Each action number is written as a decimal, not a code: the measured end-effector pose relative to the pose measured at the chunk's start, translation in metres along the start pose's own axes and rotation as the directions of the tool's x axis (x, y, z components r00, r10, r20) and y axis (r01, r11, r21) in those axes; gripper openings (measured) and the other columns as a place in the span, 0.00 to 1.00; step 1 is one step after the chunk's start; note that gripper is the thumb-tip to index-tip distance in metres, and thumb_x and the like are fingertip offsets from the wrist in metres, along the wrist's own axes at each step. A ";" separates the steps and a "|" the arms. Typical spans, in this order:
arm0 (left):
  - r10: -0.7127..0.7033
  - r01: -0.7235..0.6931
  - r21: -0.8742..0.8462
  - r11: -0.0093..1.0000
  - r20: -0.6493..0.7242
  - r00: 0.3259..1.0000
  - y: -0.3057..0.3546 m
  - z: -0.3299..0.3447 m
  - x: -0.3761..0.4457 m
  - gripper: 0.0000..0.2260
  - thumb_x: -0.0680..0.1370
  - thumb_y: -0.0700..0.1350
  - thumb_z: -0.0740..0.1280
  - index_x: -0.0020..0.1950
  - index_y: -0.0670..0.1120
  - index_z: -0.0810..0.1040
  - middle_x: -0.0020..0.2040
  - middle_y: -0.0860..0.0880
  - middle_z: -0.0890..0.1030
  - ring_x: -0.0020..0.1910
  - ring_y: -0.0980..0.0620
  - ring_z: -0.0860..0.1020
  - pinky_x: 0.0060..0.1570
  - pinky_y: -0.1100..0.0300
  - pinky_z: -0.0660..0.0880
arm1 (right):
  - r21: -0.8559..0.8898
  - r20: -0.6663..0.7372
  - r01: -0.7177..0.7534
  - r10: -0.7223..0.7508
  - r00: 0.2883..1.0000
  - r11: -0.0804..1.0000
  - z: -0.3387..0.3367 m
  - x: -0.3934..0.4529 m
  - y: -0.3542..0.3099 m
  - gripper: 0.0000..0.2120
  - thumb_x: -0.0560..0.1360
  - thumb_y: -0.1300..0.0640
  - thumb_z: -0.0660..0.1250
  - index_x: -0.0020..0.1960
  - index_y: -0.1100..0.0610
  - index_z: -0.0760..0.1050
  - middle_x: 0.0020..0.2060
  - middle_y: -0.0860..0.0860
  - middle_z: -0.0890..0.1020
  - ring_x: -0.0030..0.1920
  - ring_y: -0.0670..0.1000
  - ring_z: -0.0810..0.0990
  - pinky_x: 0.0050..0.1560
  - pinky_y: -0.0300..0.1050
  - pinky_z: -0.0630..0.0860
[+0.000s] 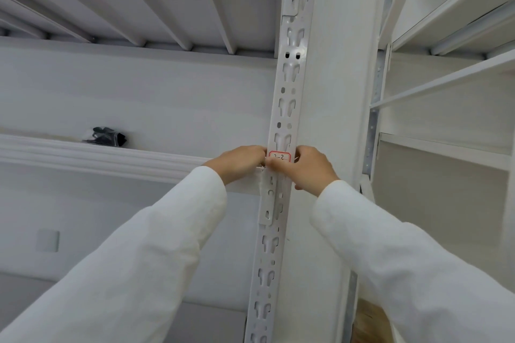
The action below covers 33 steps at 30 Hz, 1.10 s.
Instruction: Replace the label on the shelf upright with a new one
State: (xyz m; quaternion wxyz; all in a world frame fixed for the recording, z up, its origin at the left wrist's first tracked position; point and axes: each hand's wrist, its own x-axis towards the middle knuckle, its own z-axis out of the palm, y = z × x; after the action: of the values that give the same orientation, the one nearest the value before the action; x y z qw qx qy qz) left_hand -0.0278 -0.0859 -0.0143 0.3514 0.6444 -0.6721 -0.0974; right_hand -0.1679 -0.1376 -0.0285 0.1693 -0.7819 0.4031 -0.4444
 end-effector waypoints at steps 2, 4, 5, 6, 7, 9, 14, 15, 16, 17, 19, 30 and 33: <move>0.006 -0.006 0.005 1.000 0.007 1.000 -0.003 -0.001 0.001 0.22 0.67 0.50 0.52 0.54 0.49 0.78 0.60 0.48 0.79 0.62 0.48 0.74 0.68 0.48 0.64 | -0.041 -0.031 0.000 -0.002 1.000 0.999 0.005 0.002 -0.001 0.20 0.63 0.38 0.72 0.44 0.52 0.74 0.40 0.48 0.79 0.46 0.53 0.80 0.48 0.52 0.80; 0.013 -0.013 -0.024 1.000 0.010 1.000 -0.007 -0.001 0.004 0.25 0.65 0.52 0.53 0.56 0.49 0.79 0.60 0.48 0.80 0.62 0.48 0.74 0.68 0.47 0.65 | -0.002 0.009 0.011 -0.011 1.000 1.000 0.003 0.003 0.000 0.19 0.64 0.40 0.72 0.45 0.52 0.75 0.40 0.47 0.79 0.47 0.53 0.80 0.49 0.53 0.80; 0.016 -0.016 -0.041 0.999 0.007 1.000 -0.009 -0.001 0.006 0.26 0.64 0.53 0.54 0.57 0.49 0.79 0.59 0.48 0.80 0.62 0.47 0.75 0.67 0.47 0.65 | 0.011 0.034 0.018 -0.018 0.999 1.000 0.000 0.004 0.000 0.18 0.65 0.41 0.72 0.47 0.52 0.76 0.42 0.48 0.80 0.47 0.53 0.81 0.48 0.52 0.80; 0.017 -0.017 -0.055 0.998 0.002 1.000 -0.009 -0.001 0.006 0.26 0.64 0.55 0.55 0.56 0.49 0.79 0.59 0.48 0.80 0.61 0.47 0.75 0.67 0.48 0.66 | 0.028 0.063 0.023 -0.024 0.998 0.999 -0.004 0.005 0.000 0.17 0.66 0.43 0.72 0.48 0.53 0.77 0.43 0.50 0.81 0.46 0.53 0.82 0.47 0.51 0.81; 0.017 -0.017 -0.065 0.998 -0.003 1.000 -0.009 0.000 0.007 0.25 0.65 0.56 0.56 0.55 0.48 0.79 0.60 0.47 0.80 0.60 0.47 0.75 0.67 0.49 0.66 | 0.046 0.092 0.027 -0.031 0.995 0.999 -0.007 0.005 0.001 0.17 0.67 0.45 0.72 0.50 0.54 0.78 0.45 0.51 0.82 0.46 0.53 0.82 0.46 0.49 0.81; 0.006 -0.008 -0.065 0.998 -0.019 1.000 -0.009 0.001 0.008 0.22 0.70 0.56 0.55 0.53 0.44 0.77 0.61 0.44 0.78 0.58 0.46 0.75 0.66 0.53 0.65 | 0.084 0.153 0.048 -0.060 0.986 0.995 -0.013 0.006 0.003 0.14 0.70 0.50 0.71 0.53 0.55 0.78 0.47 0.53 0.83 0.45 0.51 0.83 0.41 0.43 0.81; 0.002 -0.018 -0.150 0.988 -0.109 0.994 -0.017 0.008 0.010 0.29 0.61 0.73 0.57 0.50 0.56 0.80 0.55 0.54 0.82 0.61 0.49 0.75 0.67 0.49 0.66 | 0.199 0.323 0.027 -0.092 0.942 0.980 -0.028 0.004 0.010 0.07 0.76 0.55 0.65 0.54 0.52 0.78 0.47 0.51 0.83 0.45 0.48 0.82 0.43 0.39 0.81; 0.001 -0.021 -0.154 0.988 -0.127 0.992 -0.016 0.009 0.009 0.27 0.62 0.73 0.58 0.46 0.57 0.80 0.53 0.54 0.82 0.60 0.49 0.76 0.67 0.49 0.66 | 0.196 0.331 0.006 -0.071 0.941 0.981 -0.029 0.003 0.009 0.08 0.76 0.52 0.64 0.53 0.52 0.78 0.46 0.49 0.83 0.45 0.47 0.82 0.44 0.41 0.81; 0.005 -0.028 -0.156 0.987 -0.148 0.989 -0.016 0.010 0.009 0.24 0.63 0.72 0.58 0.43 0.57 0.79 0.51 0.54 0.83 0.59 0.49 0.76 0.66 0.48 0.67 | 0.195 0.319 -0.018 -0.046 0.947 0.981 -0.028 0.003 0.007 0.11 0.76 0.49 0.64 0.52 0.53 0.79 0.46 0.49 0.83 0.45 0.47 0.83 0.43 0.43 0.81; 0.013 -0.038 -0.151 0.988 -0.159 0.987 -0.015 0.010 0.009 0.21 0.65 0.71 0.59 0.40 0.57 0.79 0.50 0.54 0.82 0.58 0.48 0.77 0.66 0.48 0.67 | 0.192 0.292 -0.039 -0.020 0.956 0.981 -0.027 0.003 0.006 0.14 0.74 0.45 0.64 0.50 0.53 0.80 0.45 0.49 0.84 0.45 0.47 0.83 0.42 0.43 0.81; 0.040 -0.065 -0.135 0.989 -0.179 0.983 -0.016 0.011 0.010 0.17 0.70 0.68 0.59 0.37 0.57 0.77 0.45 0.54 0.81 0.57 0.47 0.77 0.66 0.47 0.67 | 0.184 0.219 -0.033 -0.009 0.976 0.982 -0.022 0.004 0.004 0.17 0.72 0.41 0.64 0.48 0.54 0.80 0.44 0.50 0.84 0.43 0.48 0.84 0.39 0.42 0.80; 0.194 -0.193 0.016 0.981 -0.081 0.978 -0.032 0.008 -0.001 0.15 0.78 0.53 0.55 0.62 0.61 0.75 0.63 0.58 0.78 0.66 0.51 0.71 0.70 0.50 0.63 | 0.114 0.423 -0.021 -0.029 0.906 0.993 -0.037 -0.009 0.018 0.20 0.77 0.59 0.62 0.69 0.52 0.68 0.52 0.52 0.81 0.49 0.49 0.80 0.45 0.36 0.79; 0.244 -0.271 -0.248 0.930 -0.135 0.960 -0.030 0.008 -0.038 0.18 0.79 0.47 0.61 0.69 0.55 0.70 0.67 0.55 0.75 0.64 0.61 0.72 0.65 0.67 0.66 | 0.016 0.282 0.086 -0.087 0.955 0.996 -0.049 -0.026 0.024 0.22 0.76 0.60 0.65 0.68 0.51 0.67 0.54 0.51 0.80 0.49 0.48 0.79 0.52 0.41 0.75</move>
State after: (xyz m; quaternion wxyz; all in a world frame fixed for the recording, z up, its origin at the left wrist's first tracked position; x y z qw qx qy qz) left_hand -0.0118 -0.0572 -0.0513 0.4779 0.5021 -0.7129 -0.1062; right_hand -0.2277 -0.1276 -0.0315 0.2072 -0.8539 0.3394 -0.3358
